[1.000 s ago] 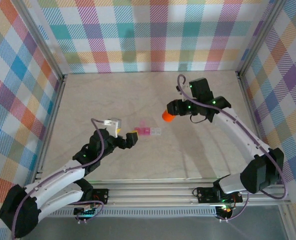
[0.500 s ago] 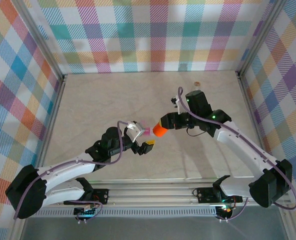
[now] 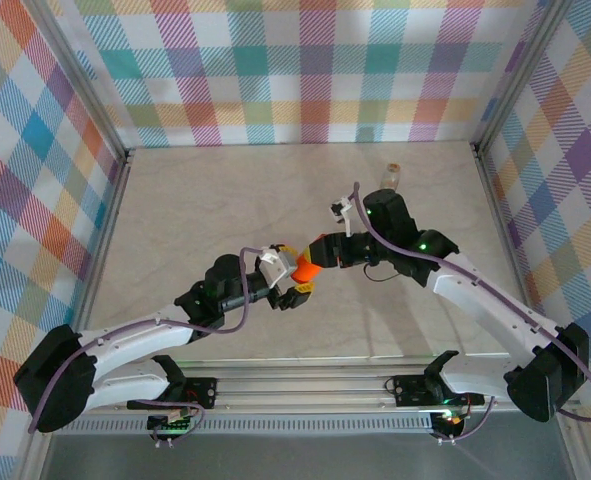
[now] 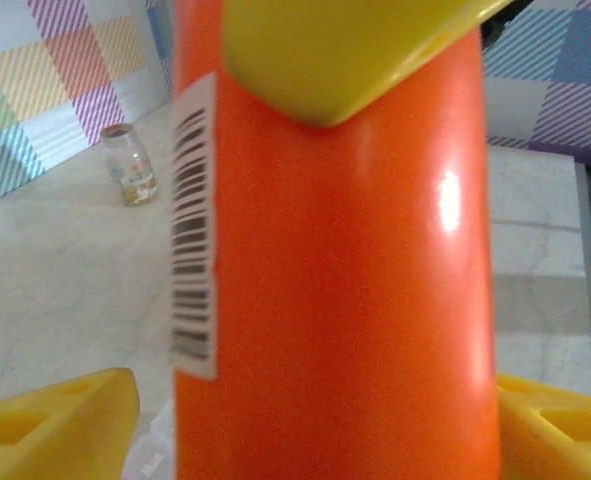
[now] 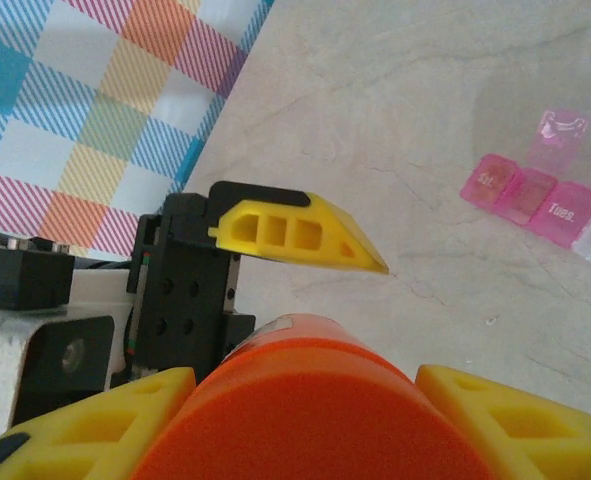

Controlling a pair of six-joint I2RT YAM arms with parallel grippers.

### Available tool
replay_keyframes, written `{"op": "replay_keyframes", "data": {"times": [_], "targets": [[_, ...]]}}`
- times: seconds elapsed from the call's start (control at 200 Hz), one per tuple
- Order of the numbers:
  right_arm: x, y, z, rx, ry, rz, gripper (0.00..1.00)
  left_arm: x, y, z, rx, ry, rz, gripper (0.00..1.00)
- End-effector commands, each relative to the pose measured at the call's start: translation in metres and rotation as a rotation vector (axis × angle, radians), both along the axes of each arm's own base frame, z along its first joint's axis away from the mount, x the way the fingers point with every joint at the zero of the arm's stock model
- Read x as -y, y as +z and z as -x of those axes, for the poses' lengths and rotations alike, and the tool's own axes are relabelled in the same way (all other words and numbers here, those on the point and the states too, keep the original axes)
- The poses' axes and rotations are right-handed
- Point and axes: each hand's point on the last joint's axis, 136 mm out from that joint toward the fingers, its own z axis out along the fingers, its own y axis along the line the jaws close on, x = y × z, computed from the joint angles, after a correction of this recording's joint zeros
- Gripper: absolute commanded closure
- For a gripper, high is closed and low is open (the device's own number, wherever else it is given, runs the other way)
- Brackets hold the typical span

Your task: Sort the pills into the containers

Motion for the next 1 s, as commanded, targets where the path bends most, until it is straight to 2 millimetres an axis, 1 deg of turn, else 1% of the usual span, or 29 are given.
{"op": "replay_keyframes", "data": {"times": [0.0, 0.125, 0.385, 0.65, 0.835, 0.905, 0.995], "targets": [[-0.009, 0.014, 0.003, 0.015, 0.023, -0.065, 0.58, 0.014, 0.025, 0.006, 0.075, -0.050, 0.044, 0.23], [-0.010, 0.014, 0.003, 0.016, 0.021, -0.066, 0.58, 0.018, 0.024, 0.007, 0.083, -0.056, 0.034, 0.26], [-0.010, 0.009, 0.002, 0.008, 0.020, -0.046, 0.57, 0.020, 0.035, 0.008, 0.110, -0.059, 0.062, 0.32], [-0.014, 0.012, 0.003, 0.008, 0.034, -0.047, 0.57, 0.024, 0.035, 0.004, 0.093, -0.052, 0.052, 0.36], [-0.014, 0.014, 0.002, 0.015, 0.034, -0.045, 0.57, 0.027, 0.033, 0.003, 0.088, -0.058, 0.043, 0.41], [-0.013, 0.015, 0.002, 0.019, 0.032, -0.041, 0.57, 0.027, 0.031, 0.003, 0.082, -0.058, 0.037, 0.46], [-0.012, 0.015, 0.001, 0.026, 0.026, -0.031, 0.55, 0.026, 0.029, 0.001, 0.077, -0.043, 0.037, 0.60]]}}
